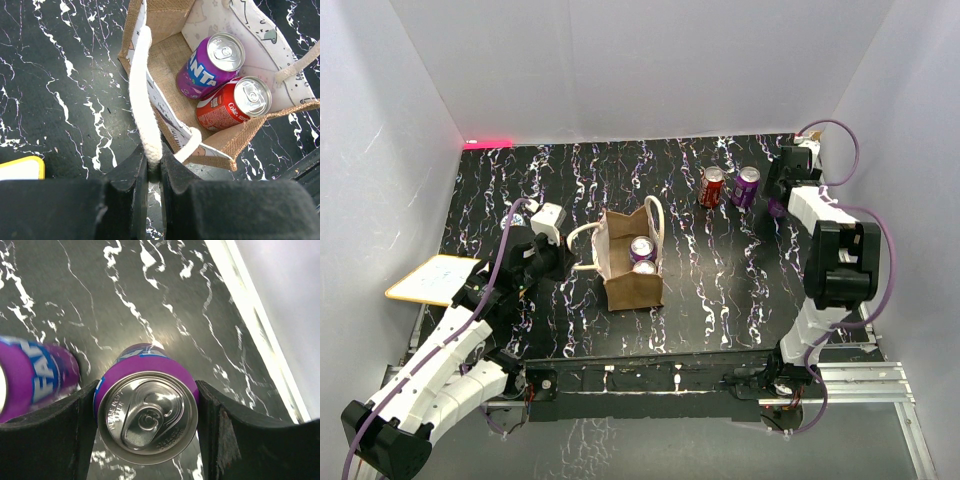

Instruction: Take the beverage out of the canvas bag

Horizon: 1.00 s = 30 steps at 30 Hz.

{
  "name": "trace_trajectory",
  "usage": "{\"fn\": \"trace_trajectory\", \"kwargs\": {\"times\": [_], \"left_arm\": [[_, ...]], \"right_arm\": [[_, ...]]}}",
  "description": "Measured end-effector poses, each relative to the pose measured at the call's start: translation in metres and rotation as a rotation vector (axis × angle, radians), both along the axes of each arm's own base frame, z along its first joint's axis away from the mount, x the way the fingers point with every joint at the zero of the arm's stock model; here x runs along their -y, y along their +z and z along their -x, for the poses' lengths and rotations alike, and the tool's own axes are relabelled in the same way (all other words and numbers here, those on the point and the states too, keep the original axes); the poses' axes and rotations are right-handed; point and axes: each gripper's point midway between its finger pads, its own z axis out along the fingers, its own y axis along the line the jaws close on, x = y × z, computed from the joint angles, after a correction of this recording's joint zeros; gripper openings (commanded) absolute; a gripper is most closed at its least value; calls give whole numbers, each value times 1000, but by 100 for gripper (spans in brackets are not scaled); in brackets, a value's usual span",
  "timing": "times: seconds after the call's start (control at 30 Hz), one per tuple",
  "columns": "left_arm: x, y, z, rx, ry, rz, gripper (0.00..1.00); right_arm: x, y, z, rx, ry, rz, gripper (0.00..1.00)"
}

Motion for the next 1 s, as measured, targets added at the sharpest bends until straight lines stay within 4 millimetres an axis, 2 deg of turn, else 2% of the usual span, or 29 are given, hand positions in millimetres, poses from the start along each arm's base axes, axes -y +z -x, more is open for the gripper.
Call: {"fn": "trace_trajectory", "kwargs": {"times": [0.17,0.4,0.47,0.6,0.77,1.0], "left_arm": [[0,0,0,0,0,0,0],[0,0,0,0,-1,1,0],[0,0,0,0,-2,1,0],[0,0,0,-1,-2,1,0],[1,0,0,-2,-3,1,0],[1,0,0,-2,-3,0,0]], "right_arm": [[3,-17,-38,-11,68,-49,8],[0,-19,-56,-18,132,-64,10],[0,-19,-59,-15,139,-64,16],[-2,-19,-59,-19,156,-62,39],[-2,-19,-62,-35,175,-60,63],[-2,-18,-60,-48,176,-61,75]]}}
